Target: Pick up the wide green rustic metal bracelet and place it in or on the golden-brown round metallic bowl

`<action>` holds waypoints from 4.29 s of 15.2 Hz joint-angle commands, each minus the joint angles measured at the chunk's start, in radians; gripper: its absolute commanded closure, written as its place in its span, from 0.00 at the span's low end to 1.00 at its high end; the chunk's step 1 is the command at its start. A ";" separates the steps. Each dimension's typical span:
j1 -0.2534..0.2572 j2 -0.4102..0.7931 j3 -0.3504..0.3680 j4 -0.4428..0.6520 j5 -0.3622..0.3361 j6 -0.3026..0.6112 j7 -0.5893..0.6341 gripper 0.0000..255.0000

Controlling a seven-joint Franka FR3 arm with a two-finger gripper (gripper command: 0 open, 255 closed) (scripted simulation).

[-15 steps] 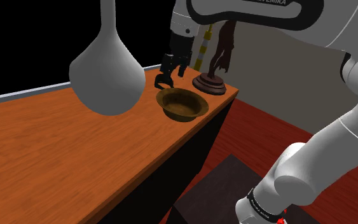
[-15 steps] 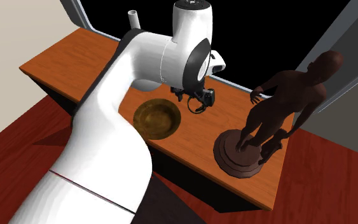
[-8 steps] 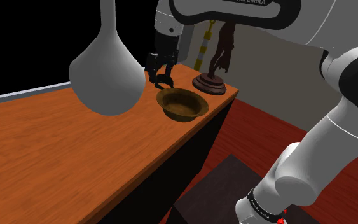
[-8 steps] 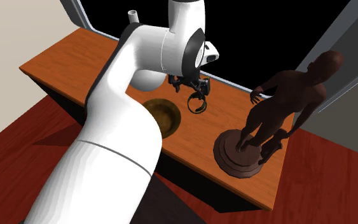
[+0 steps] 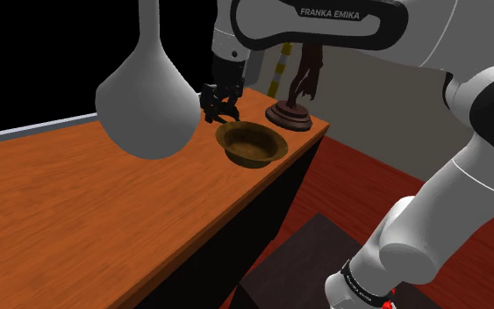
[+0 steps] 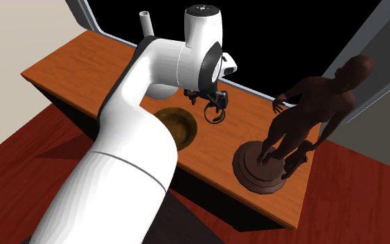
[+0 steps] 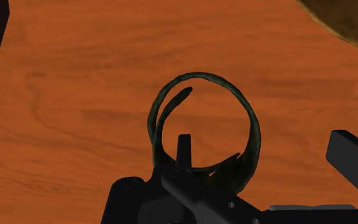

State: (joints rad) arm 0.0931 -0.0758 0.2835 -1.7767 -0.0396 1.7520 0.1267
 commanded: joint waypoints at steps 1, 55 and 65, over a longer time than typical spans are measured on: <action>0.000 0.000 0.000 -0.001 0.000 0.001 0.000 0.00; 0.094 -0.314 0.079 -0.059 0.108 -0.244 0.150 1.00; 0.101 -0.347 0.080 -0.190 0.119 -0.145 0.146 1.00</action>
State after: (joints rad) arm 0.1933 -0.4214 0.3626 -1.9633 0.0789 1.6049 0.2725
